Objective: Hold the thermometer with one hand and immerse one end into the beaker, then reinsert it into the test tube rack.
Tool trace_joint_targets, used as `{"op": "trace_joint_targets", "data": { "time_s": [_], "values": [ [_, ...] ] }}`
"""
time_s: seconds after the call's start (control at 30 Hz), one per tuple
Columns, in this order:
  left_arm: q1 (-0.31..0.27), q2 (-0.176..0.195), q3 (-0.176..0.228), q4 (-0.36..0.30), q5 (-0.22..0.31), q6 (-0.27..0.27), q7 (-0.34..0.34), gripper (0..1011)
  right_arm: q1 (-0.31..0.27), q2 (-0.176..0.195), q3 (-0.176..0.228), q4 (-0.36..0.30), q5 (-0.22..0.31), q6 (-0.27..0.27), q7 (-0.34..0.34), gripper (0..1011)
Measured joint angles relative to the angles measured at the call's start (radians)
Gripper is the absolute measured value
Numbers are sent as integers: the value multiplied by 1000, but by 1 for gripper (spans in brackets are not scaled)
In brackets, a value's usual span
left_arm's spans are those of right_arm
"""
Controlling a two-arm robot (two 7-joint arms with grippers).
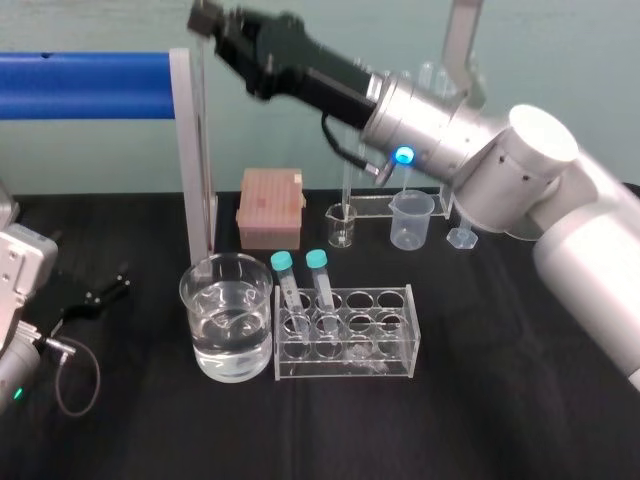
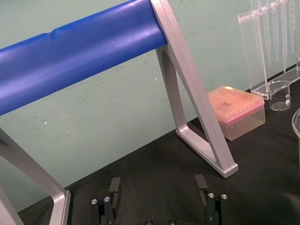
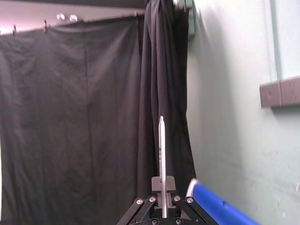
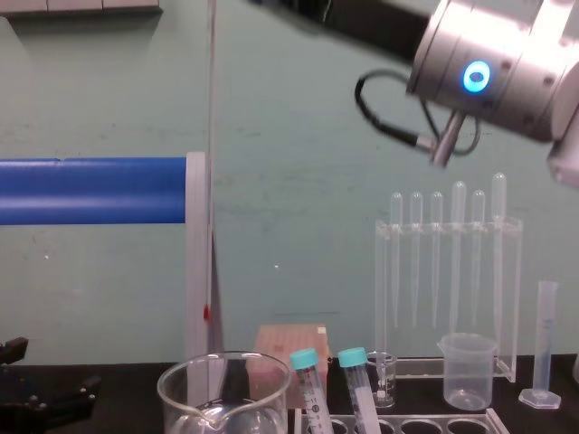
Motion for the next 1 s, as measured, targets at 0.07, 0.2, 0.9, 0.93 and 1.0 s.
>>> {"op": "trace_joint_targets", "data": {
  "time_s": [0.07, 0.2, 0.9, 0.93, 1.0],
  "values": [
    [0, 0, 0, 0, 0, 0, 0, 1008, 4, -6, -17, 35, -15, -5, 15, 53],
    [0, 0, 0, 0, 0, 0, 0, 1008, 6, -10, -43, 90, -54, -27, 36, 53],
    [0, 0, 0, 0, 0, 0, 0, 1008, -29, -62, -62, 256, -154, -107, 96, 53],
    [0, 0, 0, 0, 0, 0, 0, 1008, -31, -62, -62, 256, -156, -107, 96, 53],
    [0, 0, 0, 0, 0, 0, 0, 1008, -35, -62, -62, 255, -161, -106, 97, 53]
  ]
}}
